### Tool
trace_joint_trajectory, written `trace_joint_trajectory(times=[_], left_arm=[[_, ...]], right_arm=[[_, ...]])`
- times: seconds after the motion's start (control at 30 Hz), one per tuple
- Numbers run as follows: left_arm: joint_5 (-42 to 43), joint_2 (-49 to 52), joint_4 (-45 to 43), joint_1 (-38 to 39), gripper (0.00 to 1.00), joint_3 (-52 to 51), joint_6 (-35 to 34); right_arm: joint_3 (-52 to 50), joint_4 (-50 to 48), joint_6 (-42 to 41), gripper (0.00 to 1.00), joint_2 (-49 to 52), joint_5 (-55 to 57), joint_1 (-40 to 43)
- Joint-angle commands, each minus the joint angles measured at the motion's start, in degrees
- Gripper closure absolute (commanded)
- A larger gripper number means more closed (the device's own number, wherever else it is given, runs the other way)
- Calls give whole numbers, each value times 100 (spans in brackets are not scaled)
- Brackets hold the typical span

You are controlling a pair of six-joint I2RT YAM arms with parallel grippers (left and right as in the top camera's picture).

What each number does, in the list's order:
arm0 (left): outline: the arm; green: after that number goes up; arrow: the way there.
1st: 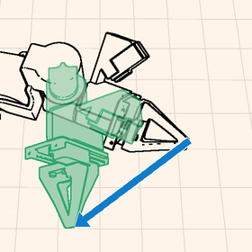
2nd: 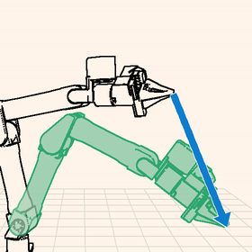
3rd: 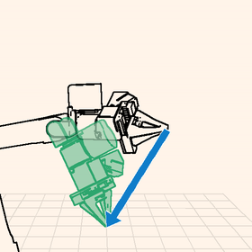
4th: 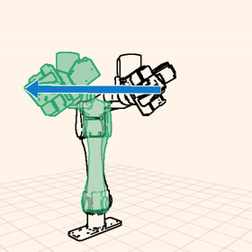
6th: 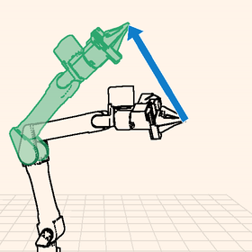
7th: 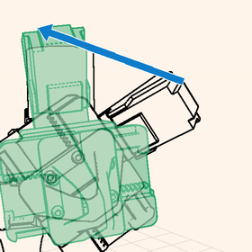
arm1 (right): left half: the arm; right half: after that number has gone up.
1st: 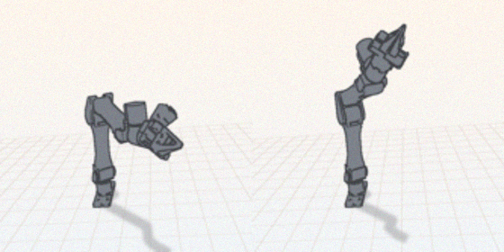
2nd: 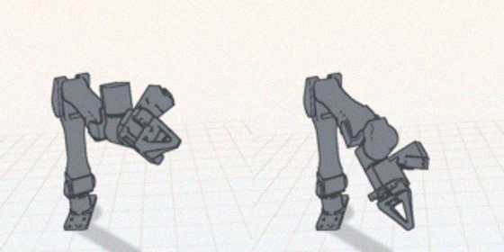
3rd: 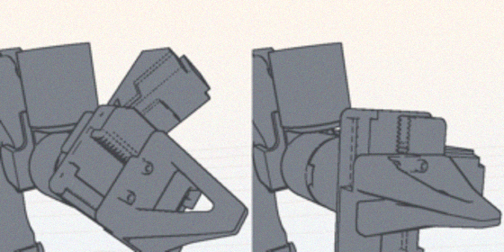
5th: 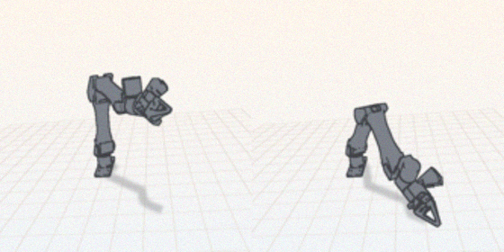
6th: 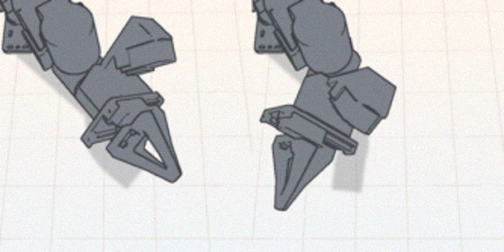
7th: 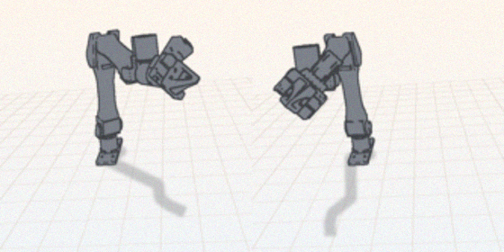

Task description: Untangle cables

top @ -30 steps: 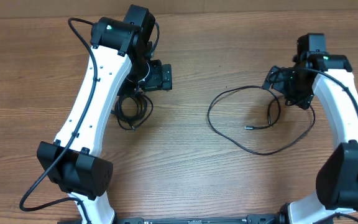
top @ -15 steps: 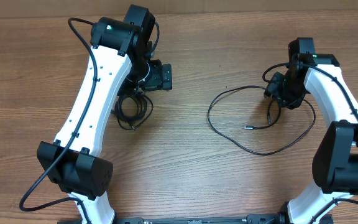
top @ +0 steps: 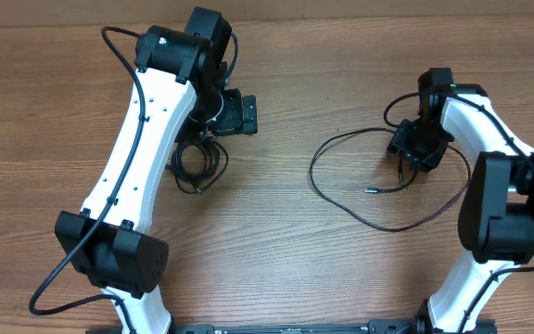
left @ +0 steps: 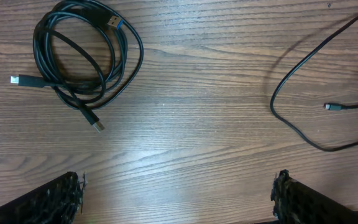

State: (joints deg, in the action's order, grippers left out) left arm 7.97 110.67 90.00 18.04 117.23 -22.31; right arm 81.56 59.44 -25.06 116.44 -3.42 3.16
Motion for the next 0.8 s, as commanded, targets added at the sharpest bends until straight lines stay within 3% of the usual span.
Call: trace_joint_trajectory(times=[0.0, 0.27, 0.47, 0.5, 0.77], left_arm=[[46, 59, -7, 52, 0, -46, 48], [44, 59, -11, 52, 0, -46, 48], [44, 59, -11, 52, 0, -46, 48], [44, 59, -11, 52, 0, -46, 48], [44, 59, -9, 52, 0, -46, 48]], right_arm=[[-24, -52, -44, 48, 74, 76, -26], [-26, -103, -44, 63, 328, 76, -31], [-26, -90, -37, 88, 358, 76, -31], [-26, -87, -11, 96, 358, 79, -31], [750, 538, 2, 96, 308, 76, 2]])
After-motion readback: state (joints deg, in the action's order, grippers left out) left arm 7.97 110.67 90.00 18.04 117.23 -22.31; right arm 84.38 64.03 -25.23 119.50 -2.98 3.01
